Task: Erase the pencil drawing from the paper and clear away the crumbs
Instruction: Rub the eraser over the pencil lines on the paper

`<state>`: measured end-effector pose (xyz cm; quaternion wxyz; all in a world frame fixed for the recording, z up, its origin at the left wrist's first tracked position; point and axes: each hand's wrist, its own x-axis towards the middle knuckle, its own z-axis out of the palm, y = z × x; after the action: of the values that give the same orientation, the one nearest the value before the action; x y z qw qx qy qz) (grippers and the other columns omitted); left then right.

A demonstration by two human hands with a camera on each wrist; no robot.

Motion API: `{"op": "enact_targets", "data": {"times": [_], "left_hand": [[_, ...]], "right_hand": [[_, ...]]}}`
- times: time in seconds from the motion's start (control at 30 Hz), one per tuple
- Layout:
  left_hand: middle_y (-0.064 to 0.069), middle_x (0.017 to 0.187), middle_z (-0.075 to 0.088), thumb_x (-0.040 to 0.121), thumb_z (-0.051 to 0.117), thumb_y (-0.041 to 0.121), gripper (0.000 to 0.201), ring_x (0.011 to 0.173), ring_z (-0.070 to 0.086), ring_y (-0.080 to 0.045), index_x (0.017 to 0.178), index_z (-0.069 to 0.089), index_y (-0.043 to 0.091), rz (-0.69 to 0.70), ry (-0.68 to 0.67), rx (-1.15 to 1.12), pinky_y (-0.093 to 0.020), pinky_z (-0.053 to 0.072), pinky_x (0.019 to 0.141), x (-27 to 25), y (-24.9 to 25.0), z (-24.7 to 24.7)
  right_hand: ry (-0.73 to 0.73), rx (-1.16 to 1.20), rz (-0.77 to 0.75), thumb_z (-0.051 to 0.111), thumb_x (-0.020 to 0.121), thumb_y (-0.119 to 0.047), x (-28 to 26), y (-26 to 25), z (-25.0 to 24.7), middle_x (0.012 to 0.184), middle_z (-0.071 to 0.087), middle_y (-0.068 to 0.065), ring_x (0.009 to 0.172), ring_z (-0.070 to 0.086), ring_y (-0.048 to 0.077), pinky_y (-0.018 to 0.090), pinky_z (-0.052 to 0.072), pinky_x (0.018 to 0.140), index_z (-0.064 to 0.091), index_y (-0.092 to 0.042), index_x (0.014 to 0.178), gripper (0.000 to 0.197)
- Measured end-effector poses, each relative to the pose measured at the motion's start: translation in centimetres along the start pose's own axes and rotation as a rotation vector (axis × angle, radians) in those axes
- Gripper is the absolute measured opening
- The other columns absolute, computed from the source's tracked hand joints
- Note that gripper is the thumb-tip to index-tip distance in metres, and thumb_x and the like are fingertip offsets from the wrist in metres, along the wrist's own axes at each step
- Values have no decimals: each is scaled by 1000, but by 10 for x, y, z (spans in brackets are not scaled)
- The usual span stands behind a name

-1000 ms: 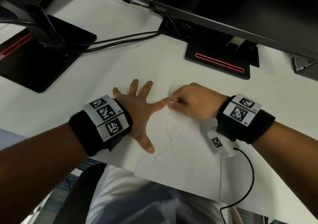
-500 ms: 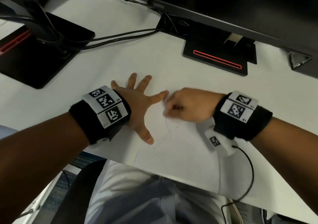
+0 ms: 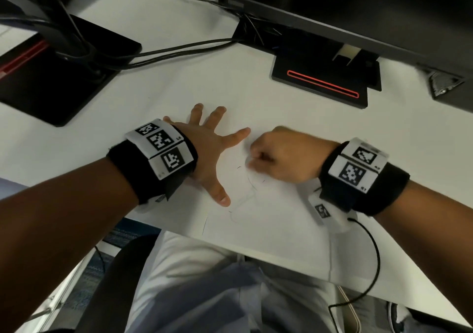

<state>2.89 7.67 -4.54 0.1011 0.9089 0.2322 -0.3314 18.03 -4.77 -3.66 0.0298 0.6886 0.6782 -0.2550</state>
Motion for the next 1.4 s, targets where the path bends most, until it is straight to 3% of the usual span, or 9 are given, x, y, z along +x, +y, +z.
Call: {"op": "enact_targets", "data": {"times": [0.1, 0.23, 0.4, 0.57, 0.77, 0.93, 1.07, 1.23, 1.4], "left_hand": [[6, 154, -42, 39, 74, 87, 144, 145, -31, -36, 132, -34, 65, -11, -3, 16, -78, 14, 106, 0, 2, -1], [5, 155, -41, 40, 74, 87, 144, 145, -31, -37, 135, -32, 63, -8, -9, 2, -77, 12, 106, -1, 2, -1], [4, 156, -40, 42, 74, 86, 144, 145, -29, -39, 137, -32, 61, -18, -7, 23, -76, 15, 106, -1, 5, -2], [2, 158, -37, 48, 74, 85, 142, 146, -27, -39, 141, -30, 57, -15, 8, 31, -72, 17, 108, -4, 5, -2], [4, 157, -37, 45, 73, 87, 143, 146, -26, -39, 140, -31, 59, -27, -2, 36, -71, 19, 108, -4, 6, -3], [7, 157, -38, 44, 73, 87, 143, 146, -28, -39, 139, -30, 60, -27, -1, 6, -72, 15, 109, -4, 4, -2], [7, 157, -38, 43, 73, 87, 143, 145, -28, -39, 139, -30, 60, -34, -2, 2, -71, 16, 109, -2, 4, -1], [8, 157, -37, 43, 71, 89, 143, 146, -27, -39, 140, -29, 59, -25, 12, 1, -73, 15, 108, -3, 3, 0], [7, 158, -36, 45, 71, 88, 143, 146, -26, -39, 142, -28, 56, -35, 20, 6, -71, 17, 109, -3, 6, -1]], "right_hand": [[-94, 32, -77, 51, 100, -35, -9, -16, 12, 60, 55, 3, 53, 45, 12, 25, 38, 56, 55, -9, 69, 41], [60, -9, 79, 49, 100, -33, 3, 6, -6, 63, 57, 4, 57, 47, 11, 29, 37, 62, 58, -6, 72, 40], [-63, 11, -59, 51, 100, -36, -3, -16, 8, 61, 54, 2, 54, 44, 9, 25, 40, 57, 57, -7, 72, 41], [83, -9, 46, 50, 100, -32, 9, 0, -5, 57, 51, 3, 53, 44, 10, 27, 33, 58, 54, -5, 70, 41], [-101, 15, -4, 51, 100, -41, -8, -7, 4, 59, 50, -3, 55, 44, 12, 26, 38, 57, 55, -10, 70, 43], [49, -9, 103, 49, 100, -36, -6, 8, -2, 63, 55, 1, 61, 50, 16, 31, 40, 62, 55, -11, 68, 41], [-89, 45, -13, 50, 100, -37, -19, -15, 16, 60, 54, 0, 55, 46, 11, 27, 40, 58, 56, -8, 70, 42], [82, -14, 122, 46, 102, -35, -13, 5, 3, 64, 52, 1, 64, 48, 19, 29, 36, 58, 54, -7, 70, 43], [-54, 58, 19, 48, 101, -37, -21, -20, 21, 59, 53, -3, 56, 48, 8, 26, 38, 59, 54, -13, 68, 42]]}}
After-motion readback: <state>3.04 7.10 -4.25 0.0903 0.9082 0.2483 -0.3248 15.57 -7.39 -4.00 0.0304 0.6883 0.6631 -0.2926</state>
